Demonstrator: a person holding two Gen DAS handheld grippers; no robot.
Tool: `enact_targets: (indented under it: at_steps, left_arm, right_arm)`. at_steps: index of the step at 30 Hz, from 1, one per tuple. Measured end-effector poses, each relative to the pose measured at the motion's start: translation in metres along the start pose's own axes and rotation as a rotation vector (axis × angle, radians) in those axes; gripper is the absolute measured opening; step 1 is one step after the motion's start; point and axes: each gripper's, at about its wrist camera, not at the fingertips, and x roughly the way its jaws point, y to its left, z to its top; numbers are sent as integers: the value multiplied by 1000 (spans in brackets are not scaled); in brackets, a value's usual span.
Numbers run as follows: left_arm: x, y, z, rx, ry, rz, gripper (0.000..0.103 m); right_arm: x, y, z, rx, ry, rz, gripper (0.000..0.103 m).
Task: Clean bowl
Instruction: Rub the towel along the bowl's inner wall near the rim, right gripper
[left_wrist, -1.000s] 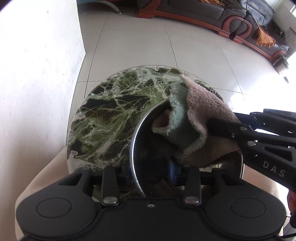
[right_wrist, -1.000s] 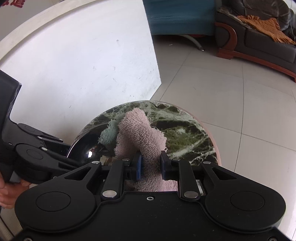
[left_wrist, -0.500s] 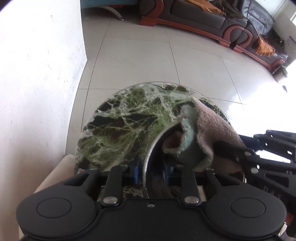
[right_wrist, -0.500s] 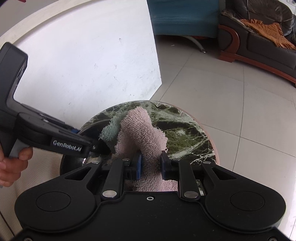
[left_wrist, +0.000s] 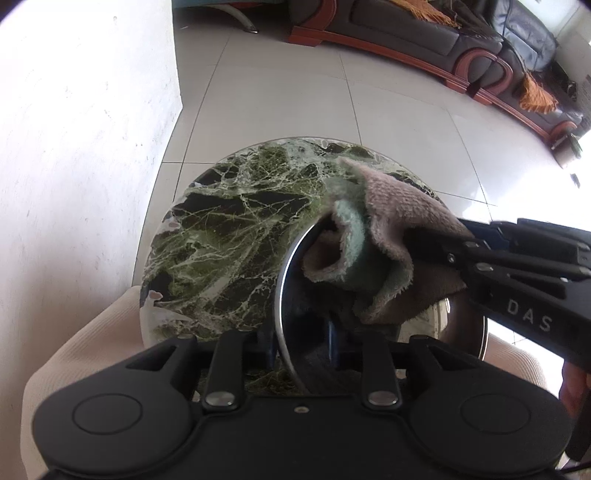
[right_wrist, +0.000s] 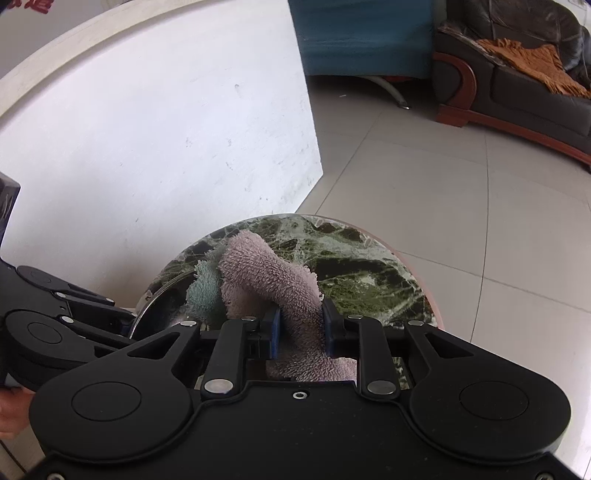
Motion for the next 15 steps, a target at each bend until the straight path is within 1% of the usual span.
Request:
enact_targets:
  at_steps: [8, 11, 15]
  left_arm:
    - [0, -1, 2, -29, -13, 4, 27]
    - [0, -2, 3, -19, -13, 7, 28]
    - [-1, -4, 3, -4, -11, 12, 28]
  right_arm:
    - [-29, -6, -32, 125, -12, -5, 22]
    - [-36, -1, -38, 119, -14, -16, 22]
    - [-32, 2, -29, 71, -5, -33, 22]
